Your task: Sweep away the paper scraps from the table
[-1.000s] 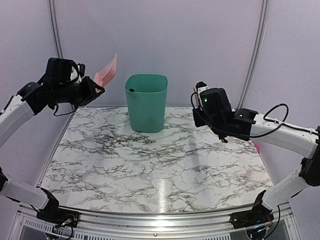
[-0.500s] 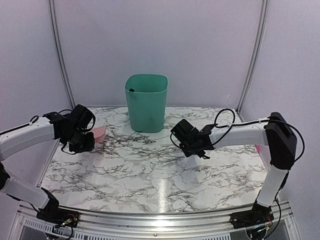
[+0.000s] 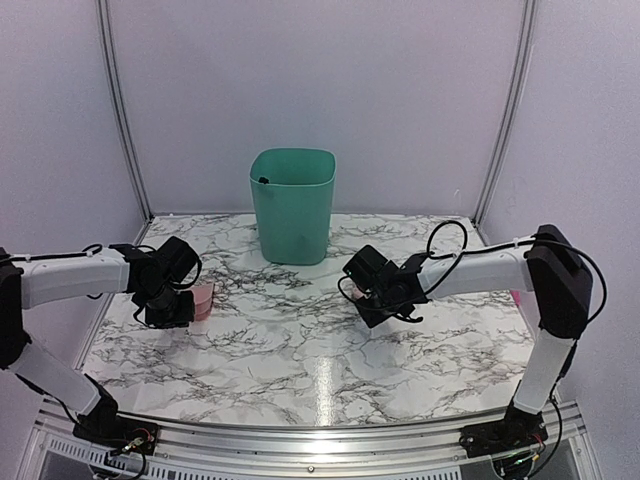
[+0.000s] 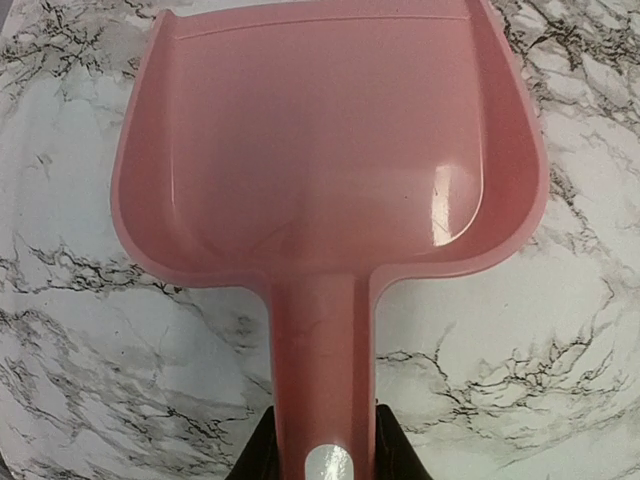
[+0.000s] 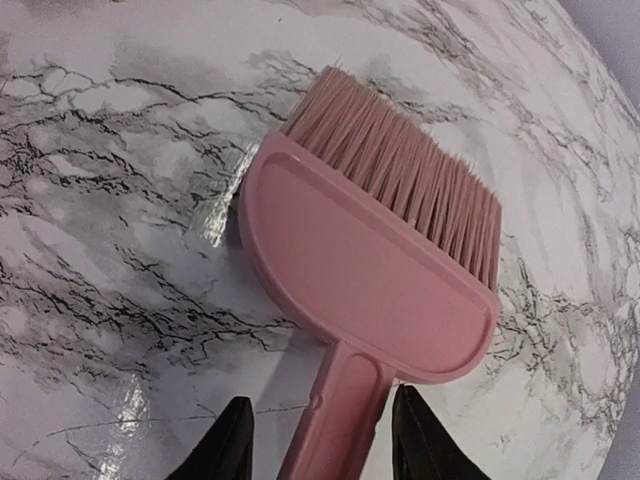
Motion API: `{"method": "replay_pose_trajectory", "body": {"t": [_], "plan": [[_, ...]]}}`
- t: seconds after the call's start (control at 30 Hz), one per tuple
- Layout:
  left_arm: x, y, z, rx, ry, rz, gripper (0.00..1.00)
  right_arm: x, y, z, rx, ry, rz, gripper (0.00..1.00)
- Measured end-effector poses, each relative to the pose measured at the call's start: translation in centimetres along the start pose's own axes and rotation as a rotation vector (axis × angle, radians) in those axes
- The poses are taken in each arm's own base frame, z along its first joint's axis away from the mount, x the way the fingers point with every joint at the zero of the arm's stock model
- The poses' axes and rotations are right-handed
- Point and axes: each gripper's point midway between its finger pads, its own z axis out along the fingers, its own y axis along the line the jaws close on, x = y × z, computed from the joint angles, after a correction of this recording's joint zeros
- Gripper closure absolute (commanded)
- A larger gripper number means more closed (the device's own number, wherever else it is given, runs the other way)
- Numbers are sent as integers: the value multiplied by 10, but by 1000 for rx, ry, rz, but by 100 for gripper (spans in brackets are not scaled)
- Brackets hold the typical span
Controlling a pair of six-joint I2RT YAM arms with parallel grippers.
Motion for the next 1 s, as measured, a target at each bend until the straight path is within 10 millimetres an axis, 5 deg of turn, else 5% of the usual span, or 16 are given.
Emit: {"method": "replay_pose_trajectory", "body": {"t": [0.27,0.33,0.4,0.5,0.73,1.0], "plan": [[6,-2,10,9,16,-10,59,19,12,0,-82,54,-7,25],[6,-3,10,17,19,-7,50,15,14,-8,-111,41,6,16],[6,-5,10,23,18,-4,27,6,12,-20,-146,13,29,8],[3,-6,6,38,5,-8,14,-11,4,-41,-205,-47,79,2],[-27,-19,-26,90,-81,-10,10,-62,-68,-76,-209,-212,266,2],[-103,-17,-121,123,-389,16,9,-96,-168,-137,-105,-475,449,2]]}}
